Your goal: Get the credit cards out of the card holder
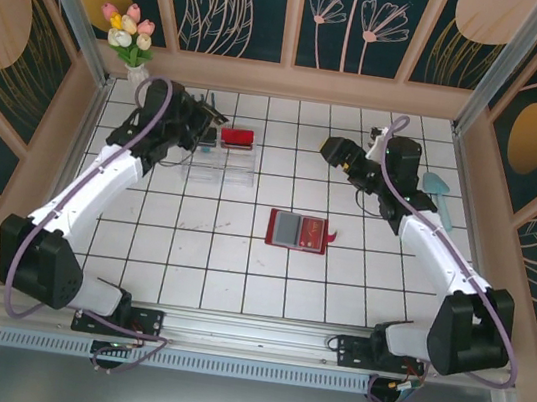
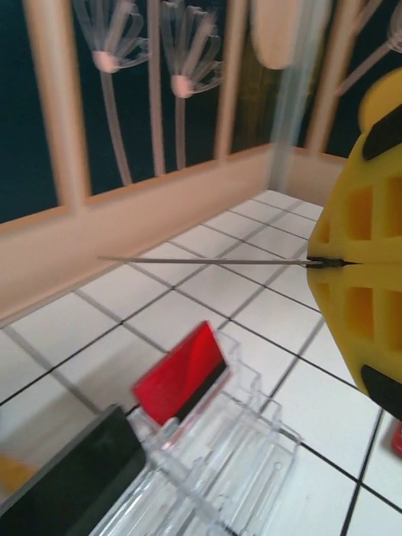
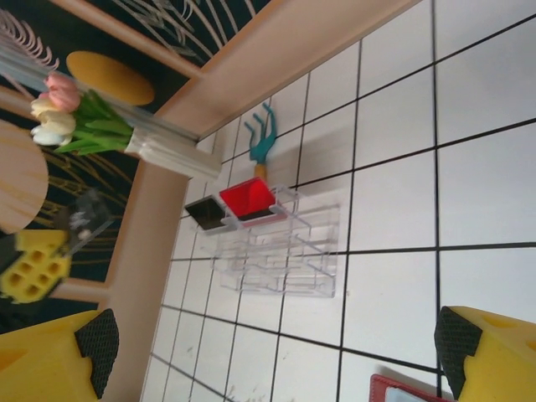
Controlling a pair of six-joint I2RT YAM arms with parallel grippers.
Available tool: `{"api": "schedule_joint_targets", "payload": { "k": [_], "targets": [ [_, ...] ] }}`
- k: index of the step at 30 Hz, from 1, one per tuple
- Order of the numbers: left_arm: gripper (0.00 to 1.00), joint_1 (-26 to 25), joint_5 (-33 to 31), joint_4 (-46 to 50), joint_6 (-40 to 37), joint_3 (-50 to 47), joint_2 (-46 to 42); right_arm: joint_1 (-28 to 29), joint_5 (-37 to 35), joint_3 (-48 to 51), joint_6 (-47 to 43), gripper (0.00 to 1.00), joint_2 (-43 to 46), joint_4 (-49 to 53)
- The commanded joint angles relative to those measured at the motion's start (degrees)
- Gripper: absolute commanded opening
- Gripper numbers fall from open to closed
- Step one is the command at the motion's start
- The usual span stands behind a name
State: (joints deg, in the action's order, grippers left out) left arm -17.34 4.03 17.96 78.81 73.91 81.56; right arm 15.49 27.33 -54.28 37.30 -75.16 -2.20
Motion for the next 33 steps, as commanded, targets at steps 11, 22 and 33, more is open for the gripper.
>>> {"api": "schedule_joint_targets", "payload": {
  "k": [11, 22, 33],
  "targets": [
    [0.0, 0.29, -5.93, 41.46, 21.16, 33.46, 22.16, 1.72, -7.73, -5.14, -3.64, 0.99, 1.7, 2.82],
    [0.0, 0.29, -9.56, 47.39, 32.7, 38.6, 28.27, 1.8, -8.6, -3.38, -3.82, 0.99, 1.59, 1.78],
    [0.0, 1.24, -8.27, 59.75, 33.73, 54.84, 41.26, 1.81, -9.33, -2.1, -4.08, 0.99, 1.24, 0.12]
  ]
}}
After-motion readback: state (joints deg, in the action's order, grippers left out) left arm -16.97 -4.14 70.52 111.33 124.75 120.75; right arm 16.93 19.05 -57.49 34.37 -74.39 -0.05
